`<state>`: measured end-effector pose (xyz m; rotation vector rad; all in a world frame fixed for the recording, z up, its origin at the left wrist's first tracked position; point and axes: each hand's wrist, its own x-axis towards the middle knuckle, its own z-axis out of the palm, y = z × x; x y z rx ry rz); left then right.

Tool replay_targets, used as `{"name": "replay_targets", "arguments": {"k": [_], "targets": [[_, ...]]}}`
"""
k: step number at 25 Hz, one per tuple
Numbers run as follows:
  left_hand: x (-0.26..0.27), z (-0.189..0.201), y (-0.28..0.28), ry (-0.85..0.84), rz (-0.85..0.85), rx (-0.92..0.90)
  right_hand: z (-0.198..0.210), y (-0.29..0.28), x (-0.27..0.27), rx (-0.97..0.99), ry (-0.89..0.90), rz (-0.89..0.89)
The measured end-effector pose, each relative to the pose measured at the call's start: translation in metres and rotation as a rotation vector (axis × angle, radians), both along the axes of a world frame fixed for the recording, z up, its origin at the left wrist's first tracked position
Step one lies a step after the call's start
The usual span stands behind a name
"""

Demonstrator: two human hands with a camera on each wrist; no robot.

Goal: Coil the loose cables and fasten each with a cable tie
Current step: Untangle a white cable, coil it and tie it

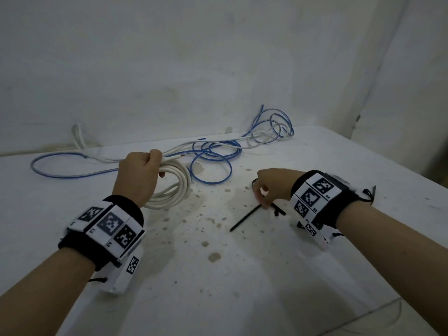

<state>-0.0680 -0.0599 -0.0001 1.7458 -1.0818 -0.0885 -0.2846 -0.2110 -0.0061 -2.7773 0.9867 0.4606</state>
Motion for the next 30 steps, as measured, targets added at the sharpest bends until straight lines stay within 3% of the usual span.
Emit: {"name": "replay_targets", "arguments": {"k": [3,6,9,12,15,20,23,30], "targets": [[0.015,-0.001,0.007,-0.003,0.077,0.006,0.02,0.008,0.016,-0.051,-0.323,-0.021],[0.027,0.0,0.013,0.006,0.126,0.011,0.04,0.032,0.048,0.361,-0.8,-0.064],[0.028,0.002,0.015,-0.017,0.152,0.005,0.045,0.067,0.087,0.663,-1.028,0.031],[0.025,0.002,0.011,-0.076,0.178,0.01,0.037,0.09,0.115,0.727,-1.032,0.074],[0.028,-0.003,0.007,-0.057,0.163,-0.024,0.022,0.095,0.132,0.399,-0.954,0.123],[0.03,-0.005,0.006,0.023,0.101,-0.111,0.014,0.1,0.14,-0.116,-1.071,0.055],[0.031,-0.006,0.005,0.047,0.087,-0.146,0.015,0.105,0.141,-0.136,-1.116,0.102],[0.04,-0.003,0.013,0.14,0.077,-0.19,0.011,0.107,0.149,-0.01,-1.039,0.181]]}}
